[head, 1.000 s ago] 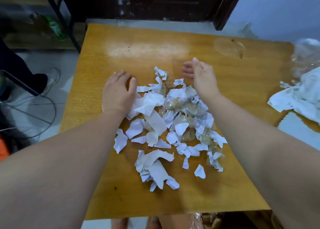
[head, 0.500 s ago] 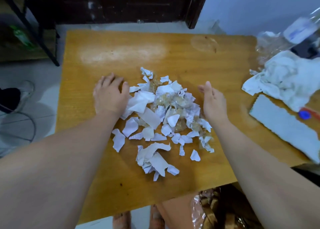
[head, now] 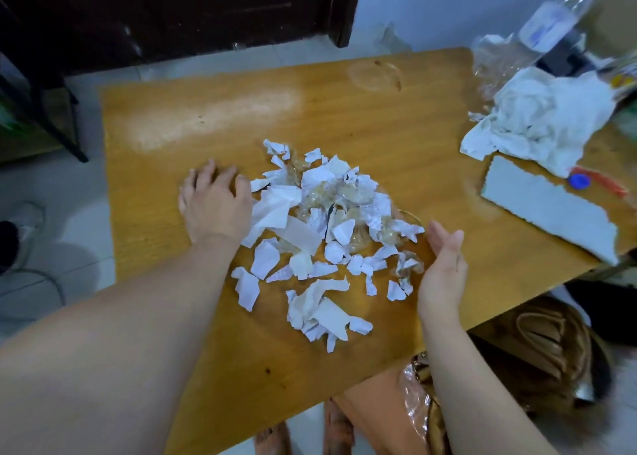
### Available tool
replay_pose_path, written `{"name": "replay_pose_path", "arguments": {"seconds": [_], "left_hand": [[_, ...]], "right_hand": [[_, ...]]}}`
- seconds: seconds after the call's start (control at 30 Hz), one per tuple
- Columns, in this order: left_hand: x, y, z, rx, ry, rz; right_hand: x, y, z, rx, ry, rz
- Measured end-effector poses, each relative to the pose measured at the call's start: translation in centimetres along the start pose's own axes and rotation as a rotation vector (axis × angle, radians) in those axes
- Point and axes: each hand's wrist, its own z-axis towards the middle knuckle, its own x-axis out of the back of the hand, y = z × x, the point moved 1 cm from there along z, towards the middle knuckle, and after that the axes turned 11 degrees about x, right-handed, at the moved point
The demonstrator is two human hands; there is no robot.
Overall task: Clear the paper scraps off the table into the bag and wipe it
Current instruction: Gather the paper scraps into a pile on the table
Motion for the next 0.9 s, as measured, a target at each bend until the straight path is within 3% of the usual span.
{"name": "replay_pose_path", "arguments": {"seconds": [0.23,0.37,0.5,0.7,0.9], "left_hand": [[-0.1,-0.2,0.2,-0.002,-0.003,0.005],[-0.1,-0.2,0.2,-0.001,-0.002,-0.003],[-0.2,-0.2,0.2,-0.002,0.001,-0.007],[-0.2,-0.1,0.2,0.001,0.010,-0.008],[-0.1,-0.1,0.1,0.002,0.023,-0.011]], "right_hand": [[-7.0,-0.8,-2.4,0.134,0.052,-0.238],[-9.7,-2.3,-2.1,0.105,-0.022,-0.009],[-7.5,-3.7,-3.2,0.091,0.027,0.067],[-3.4,-0.2,-10.3,0.020,0.032,-0.125],[-7.2,0.1,-14.2,0.134,-0.062,-0.312]]}}
